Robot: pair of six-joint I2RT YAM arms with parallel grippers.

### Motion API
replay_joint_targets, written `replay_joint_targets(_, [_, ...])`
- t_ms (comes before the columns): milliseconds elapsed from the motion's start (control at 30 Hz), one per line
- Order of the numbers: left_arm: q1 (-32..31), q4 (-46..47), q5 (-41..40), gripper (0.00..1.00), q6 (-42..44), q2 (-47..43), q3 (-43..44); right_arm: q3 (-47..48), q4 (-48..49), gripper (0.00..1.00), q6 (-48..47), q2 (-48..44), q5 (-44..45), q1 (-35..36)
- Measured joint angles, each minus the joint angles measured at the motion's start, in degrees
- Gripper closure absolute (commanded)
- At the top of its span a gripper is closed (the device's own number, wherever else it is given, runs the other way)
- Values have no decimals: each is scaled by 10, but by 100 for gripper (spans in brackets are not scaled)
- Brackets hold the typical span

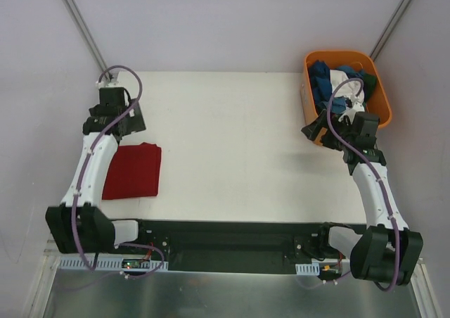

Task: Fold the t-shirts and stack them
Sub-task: Neatly place the folded tshirt to the corner

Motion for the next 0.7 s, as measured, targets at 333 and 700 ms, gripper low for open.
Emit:
replay_joint_targets(333, [-100, 231, 218, 1, -91, -193, -131, -23, 44, 3, -16, -26, 118, 108])
replay_joint_targets(700, [-179, 281, 205, 1, -89, -144, -195, -110, 90, 3, -18, -44, 169, 137])
